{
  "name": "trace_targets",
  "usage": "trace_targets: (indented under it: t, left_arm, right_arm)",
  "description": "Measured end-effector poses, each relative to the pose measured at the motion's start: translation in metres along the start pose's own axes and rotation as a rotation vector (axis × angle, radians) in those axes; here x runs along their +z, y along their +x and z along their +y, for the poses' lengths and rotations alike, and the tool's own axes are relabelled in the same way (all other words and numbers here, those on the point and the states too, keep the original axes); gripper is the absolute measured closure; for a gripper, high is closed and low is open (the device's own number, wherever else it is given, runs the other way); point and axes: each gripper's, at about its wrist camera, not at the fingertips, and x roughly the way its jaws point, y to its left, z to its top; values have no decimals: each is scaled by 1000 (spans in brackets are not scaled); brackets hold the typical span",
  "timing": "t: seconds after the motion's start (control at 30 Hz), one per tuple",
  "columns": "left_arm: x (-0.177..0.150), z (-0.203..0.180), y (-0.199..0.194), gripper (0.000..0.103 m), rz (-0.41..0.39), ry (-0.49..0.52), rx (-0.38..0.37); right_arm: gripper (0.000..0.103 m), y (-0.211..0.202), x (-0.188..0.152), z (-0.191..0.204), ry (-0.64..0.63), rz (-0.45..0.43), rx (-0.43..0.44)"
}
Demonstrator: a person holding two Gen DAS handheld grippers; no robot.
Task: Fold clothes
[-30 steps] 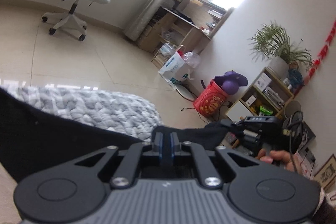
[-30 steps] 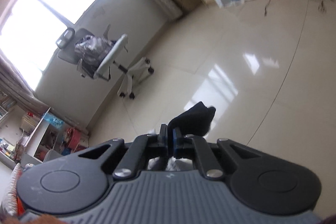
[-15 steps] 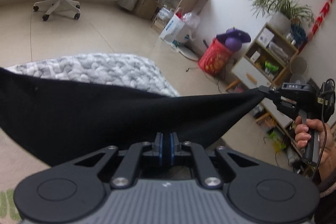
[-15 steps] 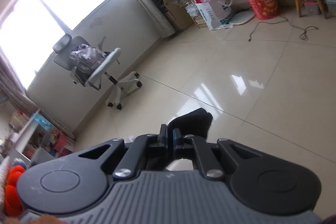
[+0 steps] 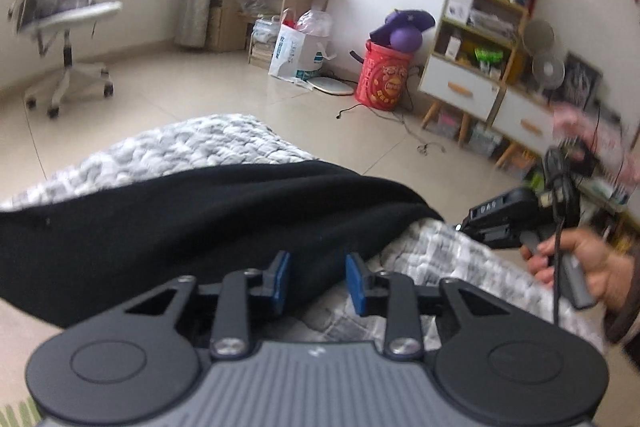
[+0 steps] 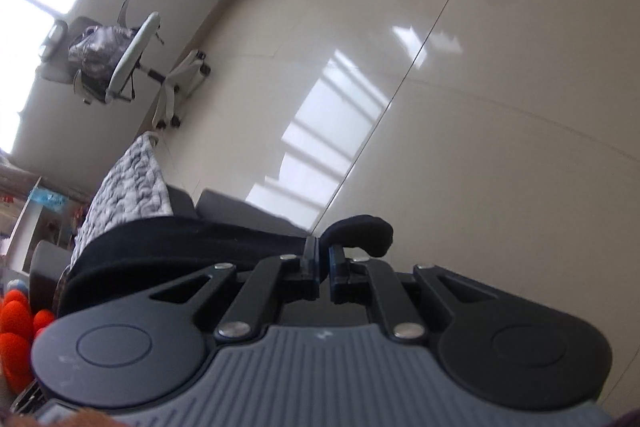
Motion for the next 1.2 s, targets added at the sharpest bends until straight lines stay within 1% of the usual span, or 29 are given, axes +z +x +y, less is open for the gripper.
trace_targets:
  t: [0.03, 0.07, 0.13, 0.17, 0.2, 0.23, 0.27, 0.33, 0.43, 0.53, 0.67, 0.73, 0.83, 0.87, 0.9, 0.97, 1.03, 1.07, 1.13, 1.17, 1.2]
  left_arm:
    - [1, -2, 1, 72, -3, 18, 14]
    - [1, -4, 2, 72, -5, 34, 27]
    - [2, -8, 3, 72, -9, 67, 48]
    - [2, -10, 3, 72, -11, 81, 50]
    - [2, -12, 3, 72, -13, 94, 51]
    - [2, -12, 2, 72, -18, 98, 45]
    - [1, -12, 1, 71, -23, 98, 36]
    - [1, -12, -1, 71, -35, 92, 10]
    - [1, -12, -1, 72, -46, 79, -41]
    - [1, -18, 7, 71, -37, 112, -30]
    - [2, -22, 13, 72, -34, 123, -14]
    - [2, -24, 14, 73, -35, 125, -2]
    - [1, -27, 15, 79, -37, 139, 18]
    - [2, -28, 16, 82, -37, 143, 24]
    - [1, -28, 15, 89, -39, 145, 30]
    - [1, -28, 15, 93, -42, 142, 33]
    - [2, -26, 14, 95, -44, 131, 28]
    - [2, -24, 14, 95, -45, 125, 24]
    - [3, -23, 13, 96, -48, 110, 13]
    - [3, -22, 12, 97, -50, 102, 5]
    - [3, -21, 12, 97, -52, 94, -2]
  right_arm:
    - [92, -3, 2, 3, -16, -6, 0]
    - [87, -6, 4, 6, -32, -11, -1]
    - [86, -12, 8, 13, -64, -22, -1]
    - [80, -14, 10, 16, -80, -28, -1]
    - [67, -17, 12, 19, -96, -33, -2]
    - [61, -20, 14, 22, -117, -46, -3]
    - [58, -24, 16, 25, -140, -58, -4]
    - [57, -27, 20, 32, -181, -72, -3]
    - [57, -25, 24, 49, -256, -86, 23]
    - [57, -15, 26, 70, -331, -75, 83]
    - [57, 12, 23, 110, -465, -15, 210]
    - [57, 23, 21, 127, -533, 10, 256]
    - [57, 38, 20, 145, -606, 30, 305]
    - [58, 42, 21, 149, -627, 37, 318]
    - [57, 47, 21, 153, -645, 47, 330]
    - [57, 51, 19, 155, -684, 65, 345]
    - [61, 50, 15, 155, -726, 82, 353]
    - [68, 50, 10, 158, -750, 86, 351]
    - [78, 47, 5, 161, -780, 73, 357]
    - [89, 45, 3, 161, -793, 65, 361]
    - [97, 44, 2, 162, -802, 59, 358]
